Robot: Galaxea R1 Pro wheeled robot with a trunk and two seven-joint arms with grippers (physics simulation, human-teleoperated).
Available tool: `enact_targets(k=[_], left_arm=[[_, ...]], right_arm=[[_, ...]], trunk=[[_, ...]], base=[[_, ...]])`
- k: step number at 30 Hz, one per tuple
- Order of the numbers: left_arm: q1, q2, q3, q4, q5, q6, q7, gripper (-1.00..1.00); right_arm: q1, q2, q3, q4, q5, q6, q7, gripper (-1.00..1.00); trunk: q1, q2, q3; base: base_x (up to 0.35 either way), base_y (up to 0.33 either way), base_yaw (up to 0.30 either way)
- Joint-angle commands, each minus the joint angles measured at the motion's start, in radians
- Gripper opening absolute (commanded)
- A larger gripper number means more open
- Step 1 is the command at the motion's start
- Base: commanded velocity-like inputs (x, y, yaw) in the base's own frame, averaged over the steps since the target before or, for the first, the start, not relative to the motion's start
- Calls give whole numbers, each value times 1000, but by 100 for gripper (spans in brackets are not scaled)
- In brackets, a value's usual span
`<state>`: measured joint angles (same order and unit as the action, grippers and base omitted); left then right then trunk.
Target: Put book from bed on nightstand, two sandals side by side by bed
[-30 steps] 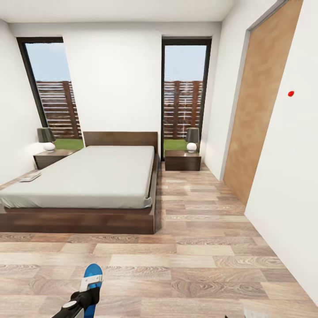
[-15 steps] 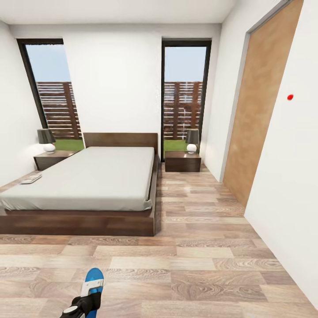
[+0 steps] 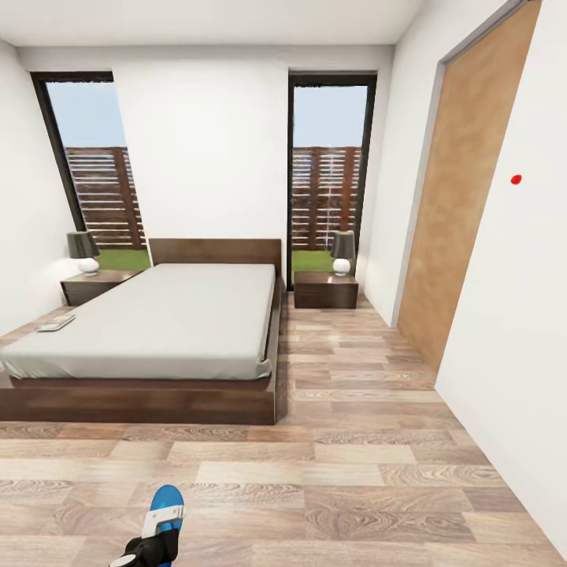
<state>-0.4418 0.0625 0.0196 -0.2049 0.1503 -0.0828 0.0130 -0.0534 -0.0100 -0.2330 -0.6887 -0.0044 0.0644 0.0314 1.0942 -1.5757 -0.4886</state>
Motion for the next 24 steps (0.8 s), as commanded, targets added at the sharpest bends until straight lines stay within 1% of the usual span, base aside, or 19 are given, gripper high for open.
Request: enact_targets(k=[1,24], left_arm=[[0,0,2,1,6,-3,-1,-100],[0,-1,1,1,2,-8,-2,-100]], right_arm=[[0,0,-2,-1,0,5,3,100],[0,2,0,0,0,5,4,100]], trunk=[[-4,7,2],[-92,168,74]], base=[[0,0,0],[0,0,0]])
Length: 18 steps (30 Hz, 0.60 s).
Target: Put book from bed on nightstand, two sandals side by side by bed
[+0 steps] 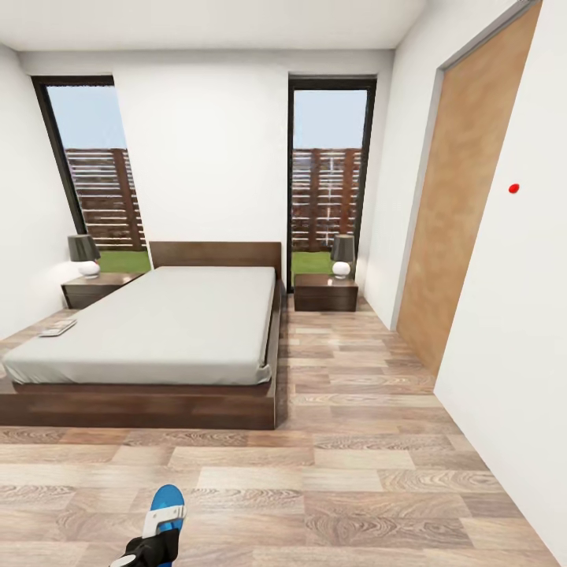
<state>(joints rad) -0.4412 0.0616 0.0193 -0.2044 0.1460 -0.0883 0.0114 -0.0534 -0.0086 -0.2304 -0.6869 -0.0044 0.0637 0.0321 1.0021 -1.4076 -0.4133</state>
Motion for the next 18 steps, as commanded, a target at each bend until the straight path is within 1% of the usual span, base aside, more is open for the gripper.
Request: enact_targets(k=[1,18], left_arm=[[-1,0,2,1,6,-3,-1,-100],[-1,0,1,2,5,-2,-1,-100]], right_arm=[[0,1,-2,-2,0,6,3,100],[0,1,-1,-1,0,5,3,100]], trunk=[[-4,7,2],[-69,126,55]], base=[[0,0,0],[0,0,0]])
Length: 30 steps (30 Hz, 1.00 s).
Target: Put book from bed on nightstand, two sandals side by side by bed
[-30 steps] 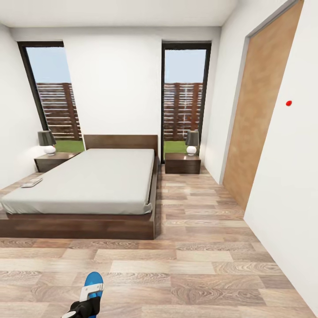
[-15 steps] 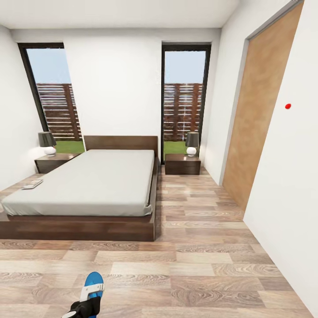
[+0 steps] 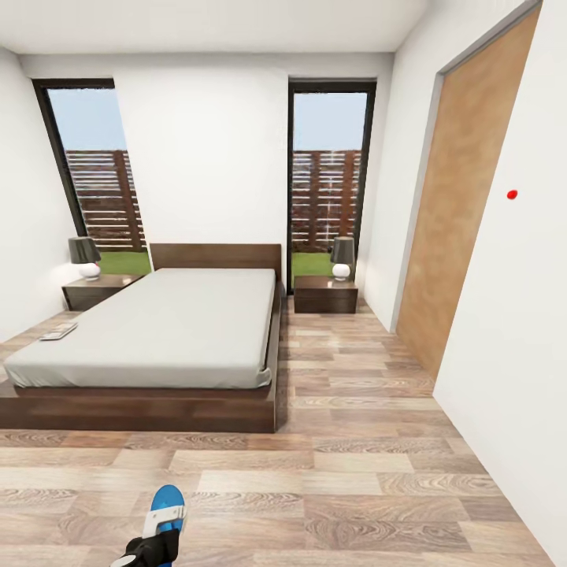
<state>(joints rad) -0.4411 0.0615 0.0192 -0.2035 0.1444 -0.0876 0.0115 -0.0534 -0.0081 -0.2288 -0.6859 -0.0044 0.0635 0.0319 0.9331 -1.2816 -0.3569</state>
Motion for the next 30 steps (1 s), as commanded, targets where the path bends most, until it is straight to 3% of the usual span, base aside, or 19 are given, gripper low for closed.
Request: enact_targets(k=[1,30], left_arm=[[-1,0,2,1,6,-3,-1,-100],[-1,0,2,1,6,-1,-2,-100]], right_arm=[[0,0,-2,-2,-1,6,3,100],[0,1,-1,7,-1,5,3,100]], trunk=[[-4,7,2],[-115,210,93]], base=[[0,0,0],[0,0,0]])
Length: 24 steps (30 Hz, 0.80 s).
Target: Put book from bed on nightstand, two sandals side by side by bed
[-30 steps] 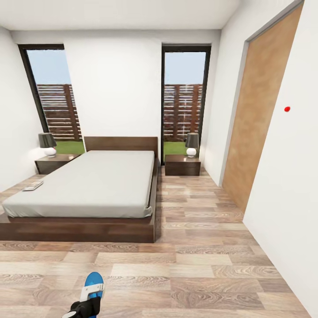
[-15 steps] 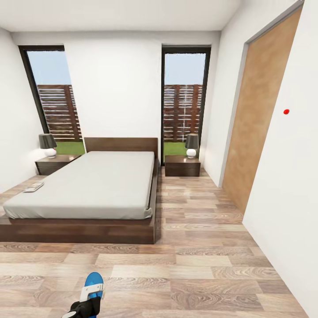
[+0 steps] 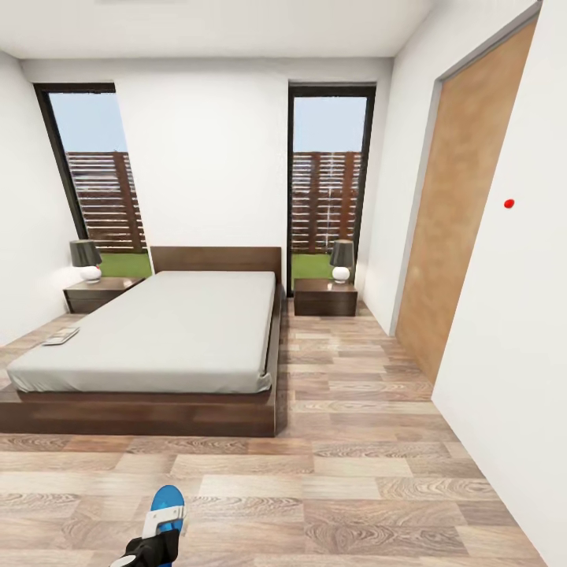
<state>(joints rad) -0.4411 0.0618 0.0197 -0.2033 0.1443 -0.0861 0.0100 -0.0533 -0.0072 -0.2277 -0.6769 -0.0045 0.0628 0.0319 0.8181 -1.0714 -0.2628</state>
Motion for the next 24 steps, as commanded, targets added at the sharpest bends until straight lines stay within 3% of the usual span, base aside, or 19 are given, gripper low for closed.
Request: enact_targets(k=[1,24], left_arm=[[-1,0,2,1,6,-3,-1,-100],[-1,0,2,1,6,0,-1,-100]], right_arm=[[0,1,-2,-2,0,5,3,100],[0,2,-1,0,0,5,3,100]], trunk=[[-4,6,2],[-92,167,74]], base=[[0,0,0],[0,0,0]])
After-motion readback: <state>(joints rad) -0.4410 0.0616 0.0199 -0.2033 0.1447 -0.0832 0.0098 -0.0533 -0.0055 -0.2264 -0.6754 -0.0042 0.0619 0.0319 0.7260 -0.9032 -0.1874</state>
